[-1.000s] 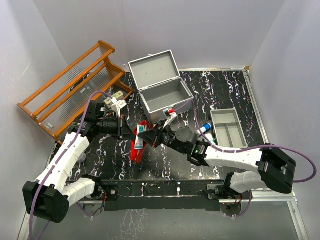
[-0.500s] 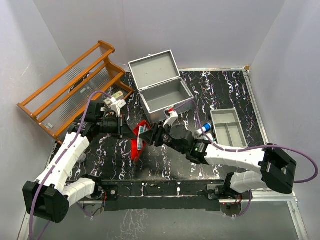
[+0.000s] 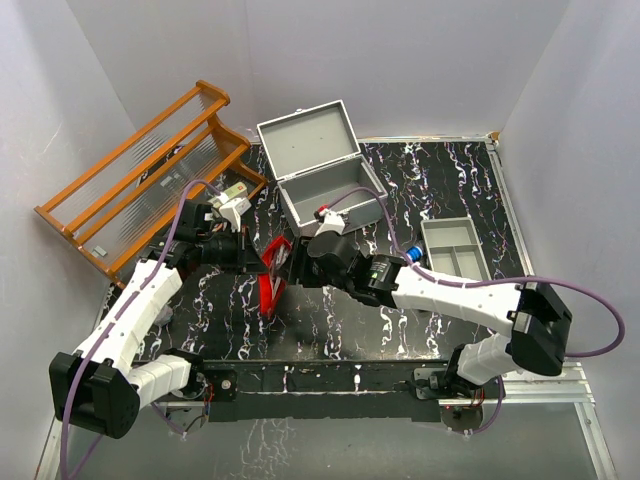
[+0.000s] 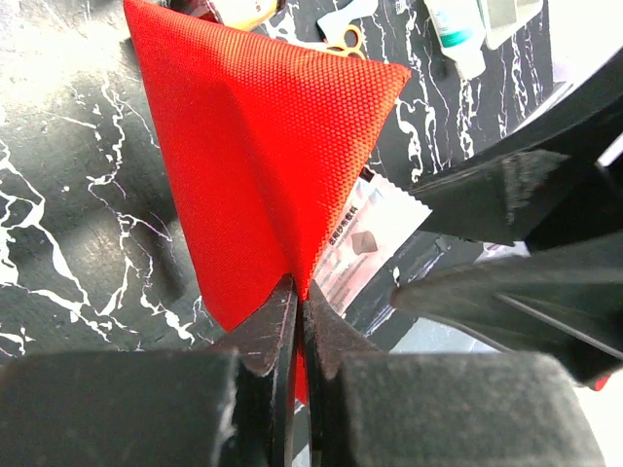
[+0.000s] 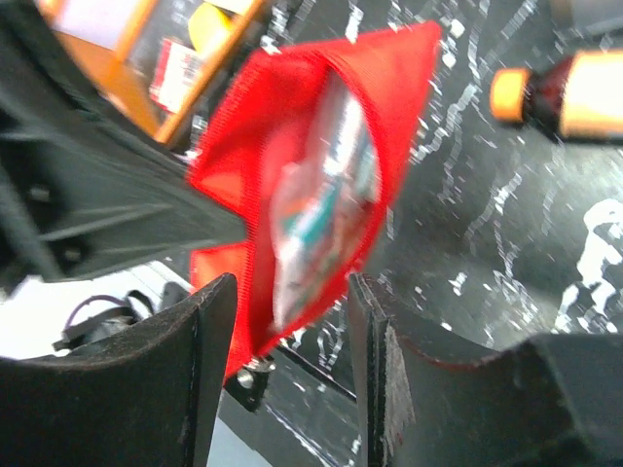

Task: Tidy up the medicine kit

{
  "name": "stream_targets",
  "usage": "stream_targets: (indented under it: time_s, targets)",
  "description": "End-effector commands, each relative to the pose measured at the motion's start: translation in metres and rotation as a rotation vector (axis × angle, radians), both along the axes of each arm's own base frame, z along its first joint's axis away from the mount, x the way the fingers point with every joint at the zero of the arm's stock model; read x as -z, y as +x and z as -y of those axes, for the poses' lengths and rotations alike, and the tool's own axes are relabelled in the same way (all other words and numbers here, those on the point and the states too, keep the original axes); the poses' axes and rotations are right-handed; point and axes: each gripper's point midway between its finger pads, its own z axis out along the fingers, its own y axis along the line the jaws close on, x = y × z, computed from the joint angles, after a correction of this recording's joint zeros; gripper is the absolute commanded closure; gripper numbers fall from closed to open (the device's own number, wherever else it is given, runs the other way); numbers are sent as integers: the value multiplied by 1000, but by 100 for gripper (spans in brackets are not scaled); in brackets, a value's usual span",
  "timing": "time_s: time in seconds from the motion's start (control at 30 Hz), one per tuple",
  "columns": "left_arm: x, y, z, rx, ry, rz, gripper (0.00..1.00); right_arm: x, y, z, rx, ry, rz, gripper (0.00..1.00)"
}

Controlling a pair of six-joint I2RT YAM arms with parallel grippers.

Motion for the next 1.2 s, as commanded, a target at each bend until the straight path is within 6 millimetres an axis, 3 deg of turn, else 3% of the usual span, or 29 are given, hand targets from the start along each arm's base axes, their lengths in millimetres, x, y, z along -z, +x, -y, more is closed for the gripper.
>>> stream_targets:
  time_s: [0.0,0.13,0.4,0.57,0.8,0.93,1.03,1.17]
  targets:
    - [-10,9,1,6,0,70,100,3,1,12,73,-55,-60,54]
    - [-8,11,1,-3,-3,72,100,5,-1,15,79,-63,-62,54]
    - [-4,13,1,-8,1,77,100,-5,-1,-2,36,-41,-59,63]
    - [-1,12,1,-6,4,73,100,-12,-3,-7,17,-2,-42,78]
    - [-1,10,1,2,-3,77,100,-10,9,-19,37,-8,-25,63]
    - [-2,8,1,5,-4,81,100,1,14,-22,58,-47,-47,63]
    - [-3,7,1,9,-8,89,100,6,16,-22,76,-57,-54,69]
    - [-4,6,2,15,-16,104,100,6,17,-21,89,-62,-57,84]
